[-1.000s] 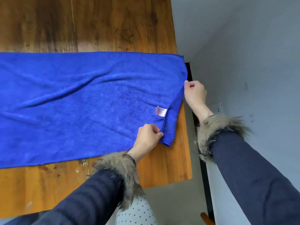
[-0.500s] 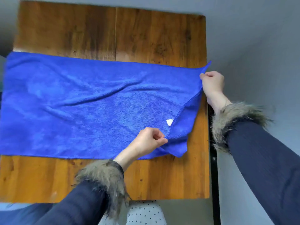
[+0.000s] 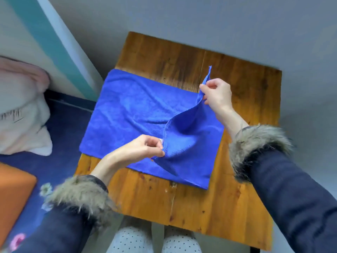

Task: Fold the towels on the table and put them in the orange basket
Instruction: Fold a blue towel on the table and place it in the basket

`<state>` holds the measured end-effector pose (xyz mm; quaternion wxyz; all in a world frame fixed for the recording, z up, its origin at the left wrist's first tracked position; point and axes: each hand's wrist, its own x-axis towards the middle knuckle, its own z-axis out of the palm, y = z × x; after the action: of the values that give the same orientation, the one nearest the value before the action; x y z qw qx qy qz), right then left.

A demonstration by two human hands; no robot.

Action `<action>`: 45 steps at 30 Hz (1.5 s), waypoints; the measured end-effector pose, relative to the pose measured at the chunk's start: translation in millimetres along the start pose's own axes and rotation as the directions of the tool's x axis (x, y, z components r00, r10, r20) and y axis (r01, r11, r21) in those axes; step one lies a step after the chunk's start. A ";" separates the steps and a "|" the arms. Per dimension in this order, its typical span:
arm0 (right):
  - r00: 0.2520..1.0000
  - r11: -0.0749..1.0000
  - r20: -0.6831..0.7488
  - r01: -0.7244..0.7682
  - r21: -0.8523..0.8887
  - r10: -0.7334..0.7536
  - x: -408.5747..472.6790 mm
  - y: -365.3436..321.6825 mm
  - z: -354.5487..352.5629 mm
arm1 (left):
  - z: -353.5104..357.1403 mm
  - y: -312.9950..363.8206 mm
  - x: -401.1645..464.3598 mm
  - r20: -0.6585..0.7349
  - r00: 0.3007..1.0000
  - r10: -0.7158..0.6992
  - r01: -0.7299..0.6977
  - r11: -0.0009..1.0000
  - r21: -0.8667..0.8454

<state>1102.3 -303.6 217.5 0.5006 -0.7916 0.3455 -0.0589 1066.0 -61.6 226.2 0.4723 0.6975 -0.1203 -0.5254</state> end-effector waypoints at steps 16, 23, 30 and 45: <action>0.963 0.997 0.263 0.043 0.056 -0.056 -15.8 -104.1 218.9 | -148.7 -133.7 -60.7 -0.551 0.796 -0.250 0.082 0.947 -0.311; 0.938 0.799 0.335 0.267 -0.538 -0.088 -11.5 -22.4 213.3 | -110.5 -159.0 -36.5 -0.840 0.542 -0.014 0.428 0.865 0.262; 0.895 0.551 0.446 0.371 -0.747 0.002 -10.4 37.5 166.1 | -65.8 -147.2 4.8 -0.593 0.779 0.206 0.249 0.765 0.594; 0.923 0.549 0.266 0.074 -0.833 0.279 -46.6 80.9 85.4 | -50.3 -112.0 63.5 -0.420 0.907 -0.009 0.323 0.656 0.682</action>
<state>1065.2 -232.2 119.9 0.1257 -0.9068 0.2783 0.2905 1098.4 -18.2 99.1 0.1123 0.9241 -0.1627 -0.3272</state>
